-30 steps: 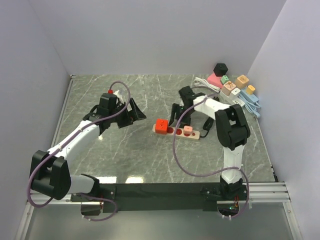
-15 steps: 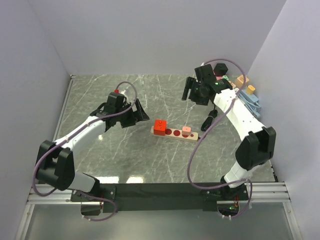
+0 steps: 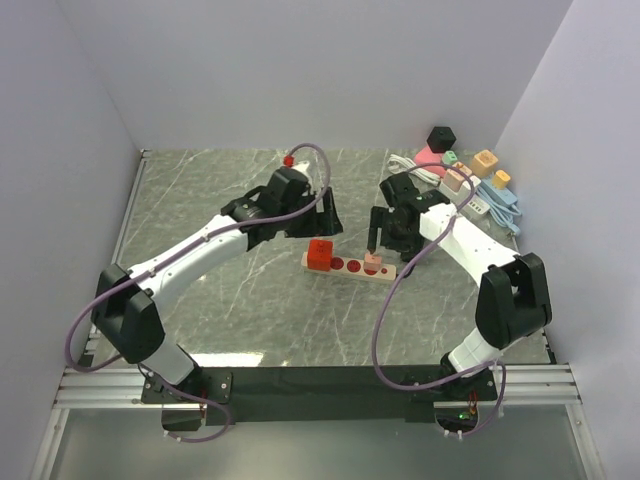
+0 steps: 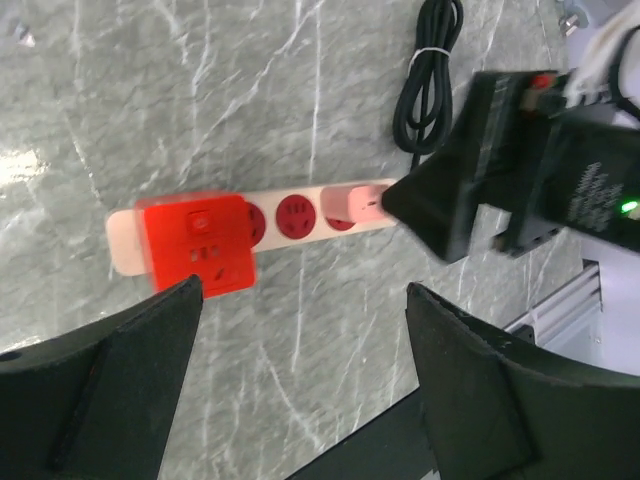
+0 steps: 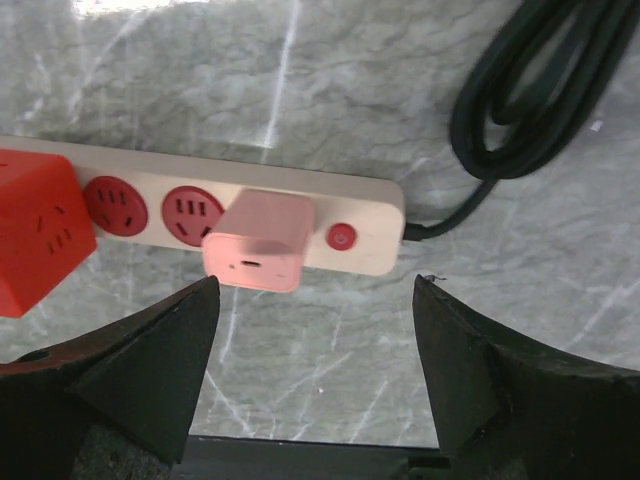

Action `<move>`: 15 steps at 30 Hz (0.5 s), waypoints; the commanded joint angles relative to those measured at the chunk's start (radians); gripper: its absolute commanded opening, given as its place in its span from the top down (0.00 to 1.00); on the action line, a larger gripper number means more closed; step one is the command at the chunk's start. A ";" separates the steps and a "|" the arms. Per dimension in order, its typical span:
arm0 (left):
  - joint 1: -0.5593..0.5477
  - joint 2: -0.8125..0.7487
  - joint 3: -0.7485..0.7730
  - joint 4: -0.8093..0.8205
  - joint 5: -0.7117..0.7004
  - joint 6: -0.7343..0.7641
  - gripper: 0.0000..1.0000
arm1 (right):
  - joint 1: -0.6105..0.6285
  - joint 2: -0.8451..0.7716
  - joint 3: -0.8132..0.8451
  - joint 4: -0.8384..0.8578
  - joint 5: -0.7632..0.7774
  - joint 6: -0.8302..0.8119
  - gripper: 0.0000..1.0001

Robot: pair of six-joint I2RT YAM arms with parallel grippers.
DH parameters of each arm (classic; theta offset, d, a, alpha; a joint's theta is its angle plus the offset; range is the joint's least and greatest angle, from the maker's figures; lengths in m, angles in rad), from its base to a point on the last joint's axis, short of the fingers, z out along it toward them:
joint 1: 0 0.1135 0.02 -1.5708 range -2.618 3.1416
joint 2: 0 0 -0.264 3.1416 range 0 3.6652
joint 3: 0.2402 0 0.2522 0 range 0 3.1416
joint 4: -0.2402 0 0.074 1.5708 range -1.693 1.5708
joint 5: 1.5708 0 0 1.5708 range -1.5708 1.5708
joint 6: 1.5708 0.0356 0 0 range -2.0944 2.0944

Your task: Pull the plug off the socket

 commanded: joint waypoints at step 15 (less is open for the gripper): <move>-0.145 0.174 0.062 0.012 -0.163 -0.018 0.99 | 0.058 0.081 -0.007 0.136 -0.042 0.040 0.13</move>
